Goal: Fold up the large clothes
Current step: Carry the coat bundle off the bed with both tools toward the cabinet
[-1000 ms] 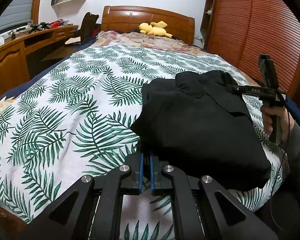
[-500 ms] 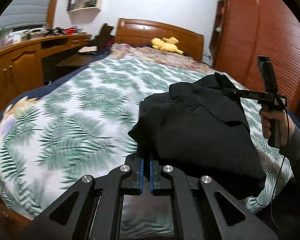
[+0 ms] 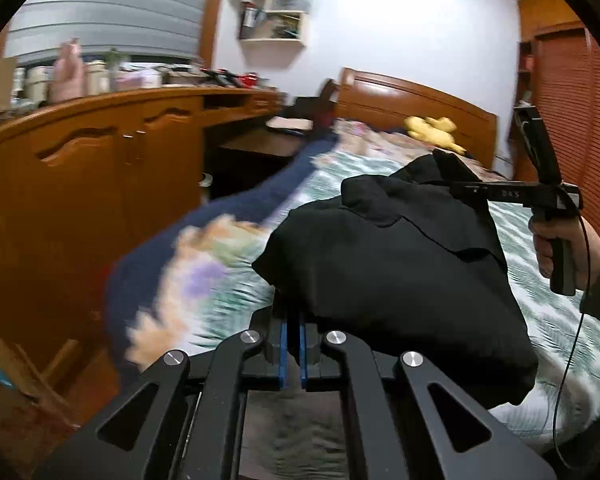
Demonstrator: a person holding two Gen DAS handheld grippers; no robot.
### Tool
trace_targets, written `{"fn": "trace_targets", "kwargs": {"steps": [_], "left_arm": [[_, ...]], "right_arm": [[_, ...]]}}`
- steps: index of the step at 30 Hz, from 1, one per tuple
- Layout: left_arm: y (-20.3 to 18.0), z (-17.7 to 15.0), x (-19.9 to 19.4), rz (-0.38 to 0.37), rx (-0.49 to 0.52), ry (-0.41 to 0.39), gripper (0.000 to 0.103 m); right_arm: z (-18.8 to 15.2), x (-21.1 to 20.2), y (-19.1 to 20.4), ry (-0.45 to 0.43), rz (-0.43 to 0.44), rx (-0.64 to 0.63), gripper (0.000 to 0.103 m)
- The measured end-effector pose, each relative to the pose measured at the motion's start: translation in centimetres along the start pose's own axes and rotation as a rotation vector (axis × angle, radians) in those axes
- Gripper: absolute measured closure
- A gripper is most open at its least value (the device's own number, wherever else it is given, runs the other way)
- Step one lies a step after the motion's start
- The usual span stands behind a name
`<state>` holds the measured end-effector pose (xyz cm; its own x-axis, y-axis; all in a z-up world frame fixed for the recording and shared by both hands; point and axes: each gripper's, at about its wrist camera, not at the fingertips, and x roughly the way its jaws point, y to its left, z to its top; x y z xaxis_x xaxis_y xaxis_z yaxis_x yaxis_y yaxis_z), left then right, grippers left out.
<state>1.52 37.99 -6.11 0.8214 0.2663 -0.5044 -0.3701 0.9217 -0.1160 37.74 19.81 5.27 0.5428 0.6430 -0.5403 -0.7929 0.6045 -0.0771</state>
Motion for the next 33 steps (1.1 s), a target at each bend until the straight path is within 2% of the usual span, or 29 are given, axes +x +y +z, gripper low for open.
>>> {"fn": "trace_targets", "kwargs": {"steps": [4,10,15,17,18,19,20,24,25,26,30,32,33], "left_arm": [[3.3,0.6,-0.1,0.072,-0.013,-0.009,0.098],[7.1,0.7,0.1,0.158,-0.049,-0.015,0.098],[8.6,0.0,1.9,0.202,-0.071,0.041,0.098],[8.9,-0.5,2.0,0.221,-0.085,0.053,0.097],[9.0,-0.7,1.8,0.224,-0.084,0.049,0.094],[9.0,-0.8,1.5,0.23,-0.085,0.04,0.085],[9.0,-1.0,1.0,0.238,-0.084,0.028,0.069],[9.3,-0.8,-0.4,0.231,-0.095,0.006,0.038],[9.2,-0.7,-0.6,0.23,-0.093,0.008,0.024],[9.1,-0.6,-1.0,0.226,-0.088,0.001,0.017],[8.4,-0.1,-2.4,0.231,-0.064,-0.018,0.01],[8.1,0.1,-3.0,0.227,-0.059,-0.026,0.001],[8.0,0.2,-3.3,0.225,-0.06,-0.029,0.0]], "right_arm": [[2.9,3.6,2.9,-0.015,0.031,-0.009,0.084],[4.6,8.3,5.1,-0.034,0.055,-0.002,0.083],[5.0,12.7,5.9,0.065,0.023,0.004,0.072],[4.0,12.9,6.1,0.069,-0.033,-0.027,0.068],[3.7,12.9,6.3,0.067,-0.035,-0.039,0.064],[3.3,12.7,6.5,0.07,-0.018,-0.038,0.058],[2.8,12.3,6.7,0.072,0.01,-0.031,0.057],[0.7,10.8,8.3,0.059,0.106,-0.062,0.057],[0.1,10.5,8.9,0.06,0.137,-0.076,0.057],[-0.7,10.2,9.7,0.064,0.166,-0.09,0.057],[-2.9,10.6,12.9,0.093,0.266,-0.144,0.057],[-4.0,12.0,14.2,0.135,0.277,-0.159,0.057],[-4.4,12.8,14.6,0.15,0.259,-0.167,0.057]]}}
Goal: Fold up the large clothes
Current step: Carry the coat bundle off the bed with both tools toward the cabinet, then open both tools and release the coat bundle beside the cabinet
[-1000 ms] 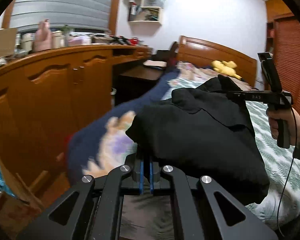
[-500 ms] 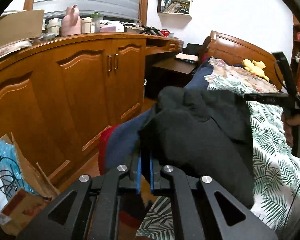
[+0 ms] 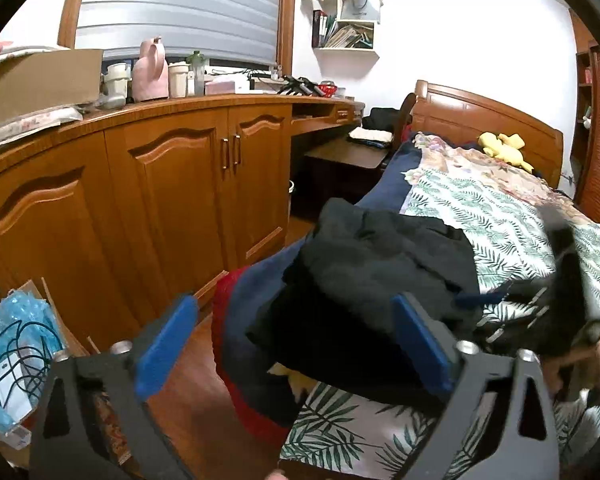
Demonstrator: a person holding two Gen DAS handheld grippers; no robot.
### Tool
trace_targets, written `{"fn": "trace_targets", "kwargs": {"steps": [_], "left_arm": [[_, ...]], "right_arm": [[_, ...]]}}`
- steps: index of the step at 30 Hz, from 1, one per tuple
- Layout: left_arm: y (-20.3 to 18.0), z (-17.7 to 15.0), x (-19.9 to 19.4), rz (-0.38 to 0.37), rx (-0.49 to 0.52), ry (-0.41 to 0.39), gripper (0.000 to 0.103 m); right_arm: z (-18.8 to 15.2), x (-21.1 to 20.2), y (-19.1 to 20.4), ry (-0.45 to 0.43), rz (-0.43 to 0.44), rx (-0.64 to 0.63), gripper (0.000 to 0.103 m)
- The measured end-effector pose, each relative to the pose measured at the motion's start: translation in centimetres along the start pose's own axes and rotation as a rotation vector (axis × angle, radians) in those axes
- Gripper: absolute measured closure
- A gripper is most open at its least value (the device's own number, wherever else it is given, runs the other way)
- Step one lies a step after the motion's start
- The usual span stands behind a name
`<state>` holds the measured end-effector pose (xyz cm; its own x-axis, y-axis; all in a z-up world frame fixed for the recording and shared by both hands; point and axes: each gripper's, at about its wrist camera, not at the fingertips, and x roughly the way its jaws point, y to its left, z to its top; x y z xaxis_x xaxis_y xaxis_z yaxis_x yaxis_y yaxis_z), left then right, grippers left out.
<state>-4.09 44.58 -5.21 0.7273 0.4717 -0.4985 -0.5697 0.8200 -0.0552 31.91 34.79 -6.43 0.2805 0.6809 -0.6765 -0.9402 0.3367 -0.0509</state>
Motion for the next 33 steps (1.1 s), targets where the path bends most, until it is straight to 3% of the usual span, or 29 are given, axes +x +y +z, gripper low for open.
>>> {"fn": "trace_targets", "kwargs": {"steps": [3,7,16,29,33], "left_arm": [[-0.3,0.3,-0.4,-0.005,0.008,0.009,0.0],[-0.7,0.7,-1.2,0.014,0.015,0.014,0.0],[-4.4,1.7,-4.5,0.012,0.028,-0.014,0.0],[-13.3,2.6,-8.5,-0.092,0.081,-0.036,0.0],[-16.1,2.0,-8.9,-0.127,0.095,-0.035,0.0]], "right_arm": [[-0.4,1.0,0.4,-0.013,-0.044,-0.02,0.057],[-0.3,-0.6,1.5,-0.002,-0.05,0.023,0.057],[-2.1,-10.1,2.4,-0.125,-0.07,0.031,0.056],[-10.4,-22.6,0.9,-0.247,-0.146,0.117,0.025],[-13.6,-25.7,0.7,-0.267,-0.202,0.149,0.022]]}}
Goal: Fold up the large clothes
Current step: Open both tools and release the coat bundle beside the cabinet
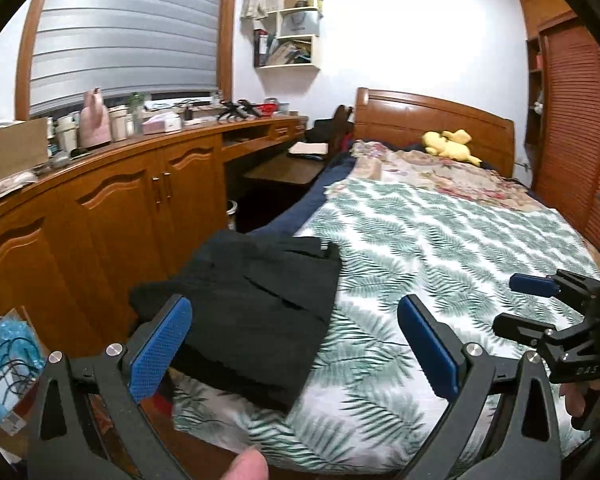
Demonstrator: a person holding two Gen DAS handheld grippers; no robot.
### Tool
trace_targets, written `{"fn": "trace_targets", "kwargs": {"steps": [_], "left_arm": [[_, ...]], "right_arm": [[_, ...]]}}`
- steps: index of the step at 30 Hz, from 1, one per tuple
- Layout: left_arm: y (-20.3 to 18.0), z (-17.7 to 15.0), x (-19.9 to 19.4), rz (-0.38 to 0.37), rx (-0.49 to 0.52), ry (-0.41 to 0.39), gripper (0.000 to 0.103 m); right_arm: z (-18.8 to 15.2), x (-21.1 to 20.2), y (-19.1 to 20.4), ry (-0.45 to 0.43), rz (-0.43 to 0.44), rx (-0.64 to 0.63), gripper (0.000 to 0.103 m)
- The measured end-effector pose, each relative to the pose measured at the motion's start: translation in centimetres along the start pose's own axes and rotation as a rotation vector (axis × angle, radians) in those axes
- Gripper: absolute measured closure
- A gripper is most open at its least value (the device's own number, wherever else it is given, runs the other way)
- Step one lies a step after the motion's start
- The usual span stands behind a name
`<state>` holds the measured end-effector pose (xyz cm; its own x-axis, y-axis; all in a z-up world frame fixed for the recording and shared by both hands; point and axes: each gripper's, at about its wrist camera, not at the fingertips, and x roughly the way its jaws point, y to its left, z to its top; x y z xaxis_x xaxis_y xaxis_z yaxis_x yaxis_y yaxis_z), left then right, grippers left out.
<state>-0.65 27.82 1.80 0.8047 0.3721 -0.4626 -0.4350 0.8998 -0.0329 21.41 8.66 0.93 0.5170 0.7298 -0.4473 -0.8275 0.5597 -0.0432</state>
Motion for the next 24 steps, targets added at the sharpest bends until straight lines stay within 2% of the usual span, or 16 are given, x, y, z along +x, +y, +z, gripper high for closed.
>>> {"fn": "trace_targets", "kwargs": {"steps": [5,10,13,18,24], "left_arm": [[-4.4,-0.9,-0.5,-0.08,0.029,0.006,0.0],[-9.4,-1.8,-1.5,-0.158,0.072,0.025,0.0],[-12.7,-2.3,-2.3,-0.188,0.105,0.027,0.0],[-17.8,-3.4,-3.8,-0.278,0.149,0.051,0.0],[-22.6,-4.4,-5.5,-0.35,0.193,0.057,0.0]], "right_arm": [[-3.1,-5.0,-1.8,-0.031,-0.087,0.059,0.022],[-6.8,-11.7,-3.0,-0.059,-0.17,0.109,0.021],[-8.7,-15.2,-3.1,-0.075,-0.224,0.134,0.021],[-11.8,-20.8,-3.2,-0.096,-0.323,0.18,0.021],[-14.0,-26.2,-2.3,-0.12,-0.43,0.24,0.014]]}}
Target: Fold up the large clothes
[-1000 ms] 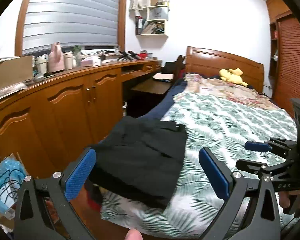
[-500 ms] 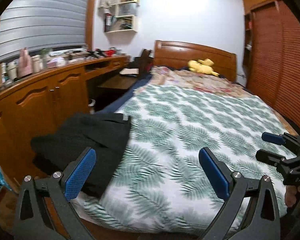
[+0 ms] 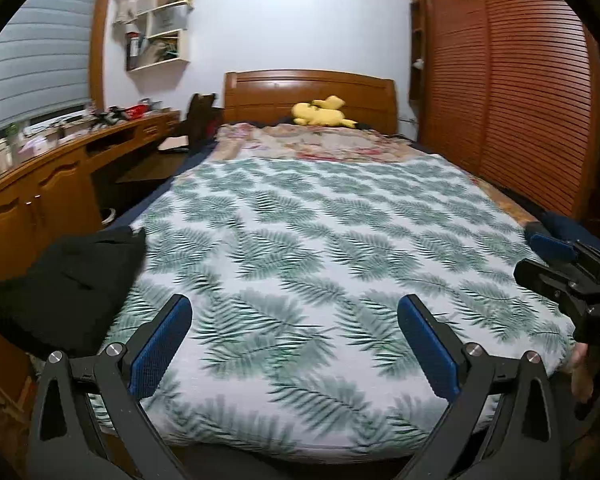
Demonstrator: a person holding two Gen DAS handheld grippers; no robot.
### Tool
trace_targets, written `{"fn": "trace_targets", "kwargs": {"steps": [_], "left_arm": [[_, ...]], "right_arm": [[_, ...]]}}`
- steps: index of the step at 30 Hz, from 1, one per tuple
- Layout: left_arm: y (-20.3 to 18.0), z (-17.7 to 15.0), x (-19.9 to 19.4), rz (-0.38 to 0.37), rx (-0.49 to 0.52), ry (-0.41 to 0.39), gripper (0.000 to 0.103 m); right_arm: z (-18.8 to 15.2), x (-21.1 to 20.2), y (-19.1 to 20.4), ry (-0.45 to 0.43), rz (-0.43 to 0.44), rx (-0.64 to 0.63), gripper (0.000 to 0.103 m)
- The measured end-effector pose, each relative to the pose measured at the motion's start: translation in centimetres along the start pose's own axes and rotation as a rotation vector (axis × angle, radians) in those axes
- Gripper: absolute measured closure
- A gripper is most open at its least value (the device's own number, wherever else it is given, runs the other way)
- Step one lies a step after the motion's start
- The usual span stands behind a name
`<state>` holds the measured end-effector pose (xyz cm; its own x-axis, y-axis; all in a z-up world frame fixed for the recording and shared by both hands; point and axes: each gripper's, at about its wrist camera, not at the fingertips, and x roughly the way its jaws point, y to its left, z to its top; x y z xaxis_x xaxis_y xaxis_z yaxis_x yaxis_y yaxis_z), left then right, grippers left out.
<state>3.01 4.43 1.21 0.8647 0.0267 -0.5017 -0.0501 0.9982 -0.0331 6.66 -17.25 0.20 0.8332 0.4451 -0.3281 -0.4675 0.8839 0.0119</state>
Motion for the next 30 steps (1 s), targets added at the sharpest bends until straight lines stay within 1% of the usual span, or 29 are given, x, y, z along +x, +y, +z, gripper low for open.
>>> {"fn": "trace_targets", "kwargs": {"steps": [5,10,12,15,23,30], "left_arm": [[-3.6,1.0,-1.1,-0.059,0.024,-0.025,0.0],[-5.9,2.1,-2.6,-0.089,0.037,-0.063,0.0],[-6.3,2.3,-2.8,-0.089,0.041,-0.071,0.0],[-7.0,2.5,-3.3,-0.093,0.049,-0.082,0.0],[-7.3,2.7,-4.0,-0.09,0.049,-0.092,0.0],[-7.1,2.7,-4.2,-0.067,0.048,-0.103,0.0]], "right_arm": [[-0.5,-4.9,-0.4,-0.05,-0.099,0.06,0.014],[-0.5,-8.5,-0.8,-0.09,-0.17,0.1,0.014],[-0.6,-9.5,-0.7,-0.104,-0.179,0.114,0.014],[-0.9,-10.2,-0.5,-0.117,-0.19,0.119,0.014],[-1.6,-8.8,0.4,-0.125,-0.193,0.128,0.014],[-1.7,-8.0,0.0,-0.128,-0.191,0.133,0.014]]}}
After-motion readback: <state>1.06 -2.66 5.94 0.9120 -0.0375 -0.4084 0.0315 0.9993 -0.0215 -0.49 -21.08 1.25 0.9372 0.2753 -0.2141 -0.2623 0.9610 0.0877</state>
